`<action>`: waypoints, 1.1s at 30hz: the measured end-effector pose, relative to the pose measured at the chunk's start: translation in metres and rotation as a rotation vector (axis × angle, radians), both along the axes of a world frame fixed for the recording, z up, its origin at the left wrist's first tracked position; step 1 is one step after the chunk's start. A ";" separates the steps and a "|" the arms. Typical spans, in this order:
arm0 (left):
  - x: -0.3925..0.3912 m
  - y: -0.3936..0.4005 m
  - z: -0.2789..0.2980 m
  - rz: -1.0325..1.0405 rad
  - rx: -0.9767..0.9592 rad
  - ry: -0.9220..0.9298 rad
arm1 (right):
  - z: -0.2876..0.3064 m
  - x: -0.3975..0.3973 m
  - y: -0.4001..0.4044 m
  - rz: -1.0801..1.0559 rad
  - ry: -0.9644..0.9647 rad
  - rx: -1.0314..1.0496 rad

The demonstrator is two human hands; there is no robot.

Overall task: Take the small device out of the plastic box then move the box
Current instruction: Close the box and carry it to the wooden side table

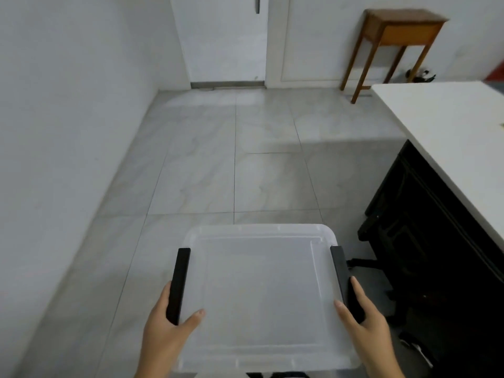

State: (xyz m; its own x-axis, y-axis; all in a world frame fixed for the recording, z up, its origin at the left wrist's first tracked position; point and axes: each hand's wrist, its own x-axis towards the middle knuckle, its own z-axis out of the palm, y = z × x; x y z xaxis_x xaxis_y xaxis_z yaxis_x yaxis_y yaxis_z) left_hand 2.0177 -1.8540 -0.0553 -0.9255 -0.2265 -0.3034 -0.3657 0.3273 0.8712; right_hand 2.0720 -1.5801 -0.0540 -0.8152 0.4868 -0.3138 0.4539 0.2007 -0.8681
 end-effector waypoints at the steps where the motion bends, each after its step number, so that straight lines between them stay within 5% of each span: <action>1: -0.031 0.006 0.003 -0.022 0.000 0.001 | 0.002 -0.027 0.005 -0.018 -0.003 -0.006; 20: -0.551 0.202 0.004 -0.073 -0.008 0.034 | 0.005 -0.537 0.199 -0.049 0.019 -0.018; 33: -0.937 0.335 0.008 -0.264 0.023 0.041 | 0.009 -0.869 0.307 -0.288 0.047 -0.004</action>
